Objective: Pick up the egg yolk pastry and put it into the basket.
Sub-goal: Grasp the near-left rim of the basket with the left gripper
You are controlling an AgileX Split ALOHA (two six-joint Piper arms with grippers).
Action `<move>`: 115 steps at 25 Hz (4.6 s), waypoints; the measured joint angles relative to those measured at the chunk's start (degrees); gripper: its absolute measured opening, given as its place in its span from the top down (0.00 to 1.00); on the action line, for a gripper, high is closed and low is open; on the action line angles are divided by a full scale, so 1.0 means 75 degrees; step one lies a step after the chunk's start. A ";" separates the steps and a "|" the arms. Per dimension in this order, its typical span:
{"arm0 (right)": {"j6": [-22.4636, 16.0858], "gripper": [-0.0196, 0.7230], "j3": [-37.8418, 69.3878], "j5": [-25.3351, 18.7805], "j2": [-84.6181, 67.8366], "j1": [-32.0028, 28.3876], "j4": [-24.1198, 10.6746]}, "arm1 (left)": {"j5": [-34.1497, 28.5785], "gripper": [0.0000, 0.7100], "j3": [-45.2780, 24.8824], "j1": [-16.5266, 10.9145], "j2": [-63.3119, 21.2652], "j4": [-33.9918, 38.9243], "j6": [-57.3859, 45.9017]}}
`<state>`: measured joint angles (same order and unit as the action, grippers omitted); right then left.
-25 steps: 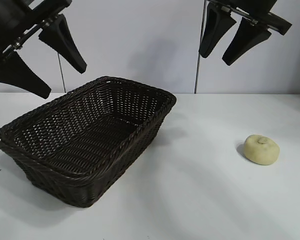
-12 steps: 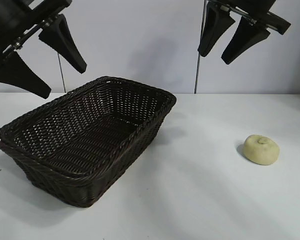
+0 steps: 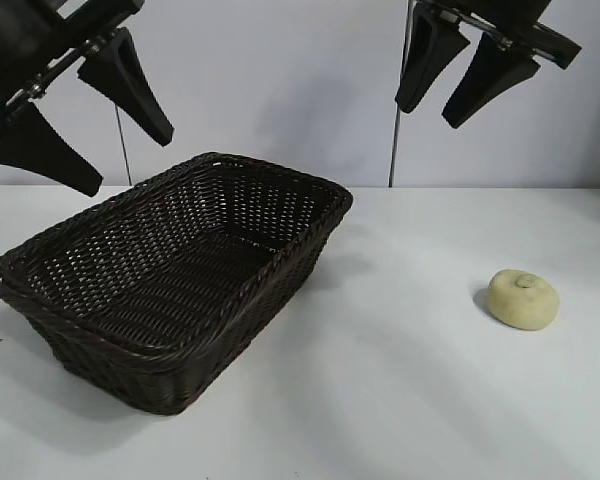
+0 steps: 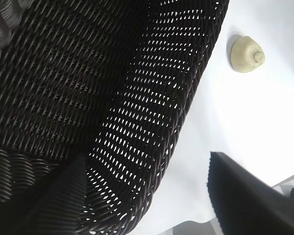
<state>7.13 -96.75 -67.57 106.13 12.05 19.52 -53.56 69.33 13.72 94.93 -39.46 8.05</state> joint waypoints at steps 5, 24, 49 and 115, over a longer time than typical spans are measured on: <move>0.0000 0.46 0.0000 0.0000 0.0000 0.0000 0.0000 | 0.0172 0.29 0.0000 0.0000 0.0000 0.0000 0.0000; 0.0000 0.46 0.0000 0.0000 0.0000 0.0000 0.0002 | -0.0081 0.29 -0.0285 0.0000 -0.1535 0.1295 -0.3167; 0.0029 0.46 0.0000 0.0140 0.0000 0.0000 0.0002 | 0.2210 0.29 -0.3814 0.0000 -0.2762 0.1865 -0.6176; 0.0022 0.46 0.0000 0.0209 0.0000 0.0000 0.0002 | 0.4366 0.79 -0.3532 0.0777 0.0154 0.1781 -0.6795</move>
<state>7.30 -96.75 -66.01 106.13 12.05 19.53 -20.81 42.83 19.55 96.08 -26.10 -42.91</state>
